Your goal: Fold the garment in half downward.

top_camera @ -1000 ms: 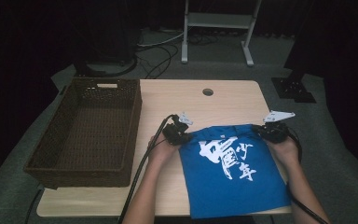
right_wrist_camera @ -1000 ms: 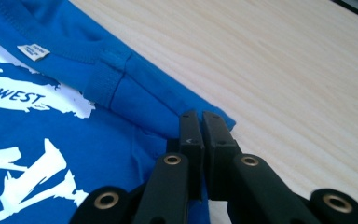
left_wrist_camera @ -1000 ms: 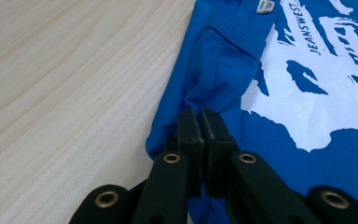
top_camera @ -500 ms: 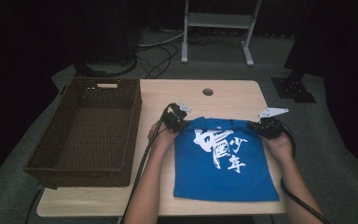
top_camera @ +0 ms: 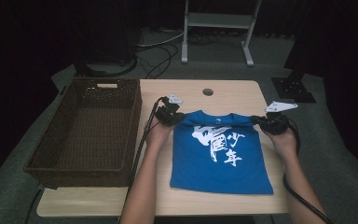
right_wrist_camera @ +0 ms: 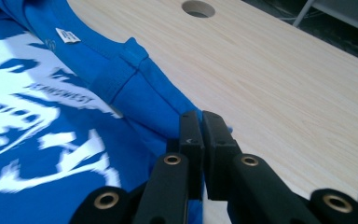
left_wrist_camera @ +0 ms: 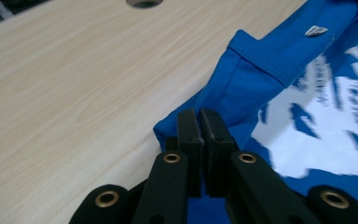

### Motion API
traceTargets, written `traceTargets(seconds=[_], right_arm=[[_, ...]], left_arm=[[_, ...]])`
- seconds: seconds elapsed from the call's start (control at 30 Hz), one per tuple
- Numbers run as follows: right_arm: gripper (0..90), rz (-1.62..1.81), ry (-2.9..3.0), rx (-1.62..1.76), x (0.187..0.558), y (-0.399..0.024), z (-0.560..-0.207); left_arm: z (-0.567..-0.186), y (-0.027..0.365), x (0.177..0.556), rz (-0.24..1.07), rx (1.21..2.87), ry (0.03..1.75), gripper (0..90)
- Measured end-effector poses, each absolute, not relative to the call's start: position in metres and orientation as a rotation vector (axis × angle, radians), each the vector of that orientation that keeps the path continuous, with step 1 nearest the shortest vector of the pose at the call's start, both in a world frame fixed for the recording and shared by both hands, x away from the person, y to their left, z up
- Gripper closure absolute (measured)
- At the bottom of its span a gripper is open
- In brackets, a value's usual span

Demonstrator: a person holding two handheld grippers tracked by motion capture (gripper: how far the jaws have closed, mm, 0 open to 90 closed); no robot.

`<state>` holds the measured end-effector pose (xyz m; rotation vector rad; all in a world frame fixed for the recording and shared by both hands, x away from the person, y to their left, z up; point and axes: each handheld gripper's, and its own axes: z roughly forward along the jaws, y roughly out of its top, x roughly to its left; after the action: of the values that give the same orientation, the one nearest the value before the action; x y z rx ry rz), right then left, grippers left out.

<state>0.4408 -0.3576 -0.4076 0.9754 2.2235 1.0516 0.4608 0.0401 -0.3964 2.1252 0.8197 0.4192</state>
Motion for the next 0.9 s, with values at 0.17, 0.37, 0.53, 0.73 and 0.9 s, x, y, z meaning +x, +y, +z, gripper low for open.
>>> traceTargets(seconds=[0.17,0.37,0.53,0.73,0.9], right_arm=[[87.6,1.037,2.236,0.933,0.413,-0.355,-0.400],[87.6,1.032,2.270,0.941,0.387,-0.353,-0.408],[87.6,0.992,2.310,0.961,0.376,-0.352,-0.421],[87.6,0.941,2.349,0.976,0.377,-0.350,-0.431],[87.6,0.919,2.352,0.976,0.389,-0.348,-0.433]], left_arm=[[-0.389,0.042,0.429,0.444,2.117,0.785,87.9],[-0.396,0.044,0.405,0.440,2.158,0.762,87.9],[-0.410,0.040,0.397,0.410,2.226,0.752,87.9],[-0.425,0.036,0.398,0.403,2.277,0.773,87.9],[-0.426,0.034,0.405,0.417,2.276,0.792,87.9]])
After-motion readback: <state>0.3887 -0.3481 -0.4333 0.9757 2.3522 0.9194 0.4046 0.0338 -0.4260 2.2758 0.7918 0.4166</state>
